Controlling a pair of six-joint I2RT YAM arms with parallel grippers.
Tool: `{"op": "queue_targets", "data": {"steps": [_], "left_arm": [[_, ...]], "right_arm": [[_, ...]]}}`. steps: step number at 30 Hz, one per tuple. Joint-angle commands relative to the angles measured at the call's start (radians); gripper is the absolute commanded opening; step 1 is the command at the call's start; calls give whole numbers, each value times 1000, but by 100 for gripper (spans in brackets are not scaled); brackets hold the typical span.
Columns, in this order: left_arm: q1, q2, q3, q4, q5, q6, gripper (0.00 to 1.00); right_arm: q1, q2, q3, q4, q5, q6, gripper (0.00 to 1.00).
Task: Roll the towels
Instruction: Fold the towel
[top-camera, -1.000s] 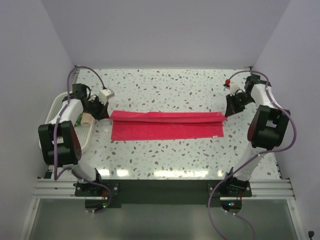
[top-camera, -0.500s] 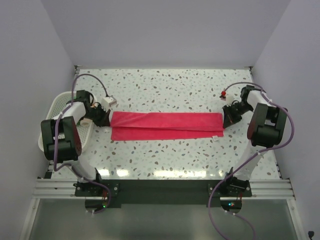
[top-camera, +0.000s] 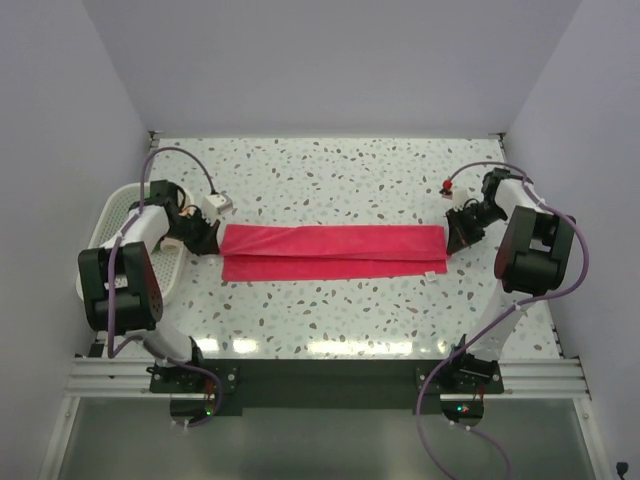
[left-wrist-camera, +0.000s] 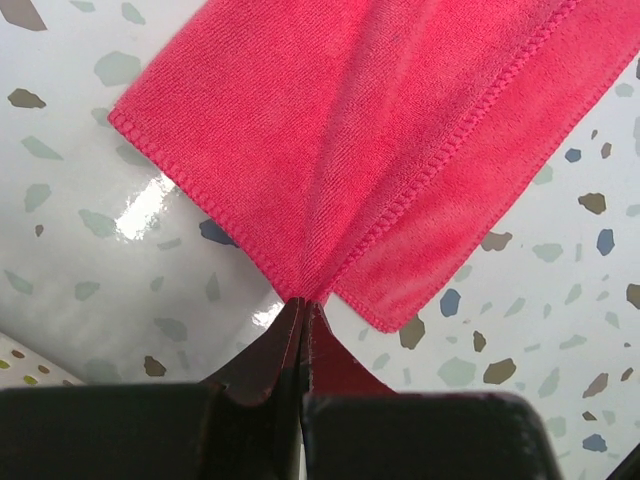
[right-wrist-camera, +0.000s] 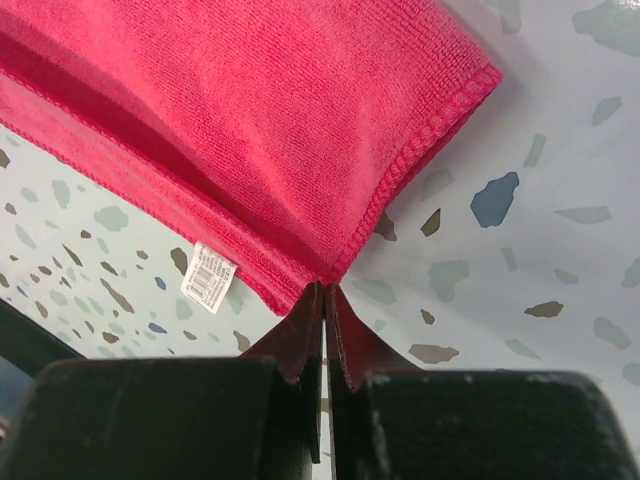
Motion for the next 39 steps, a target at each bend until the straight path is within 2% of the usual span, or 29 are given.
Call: {"op": "queue_targets", "data": {"steps": [1, 11, 24, 39], "left_arm": [[7, -55, -12, -50, 23, 46, 0], [9, -78, 26, -174, 86, 118, 0], [9, -26, -98, -67, -11, 110, 0], [32, -49, -6, -188, 37, 188, 0]], "right_arm": [[-6, -22, 36, -6, 2, -15, 0], [-6, -25, 47, -3, 8, -13, 0], [-6, -28, 15, 5, 29, -32, 0], [-20, -63, 69, -54, 14, -50, 0]]}}
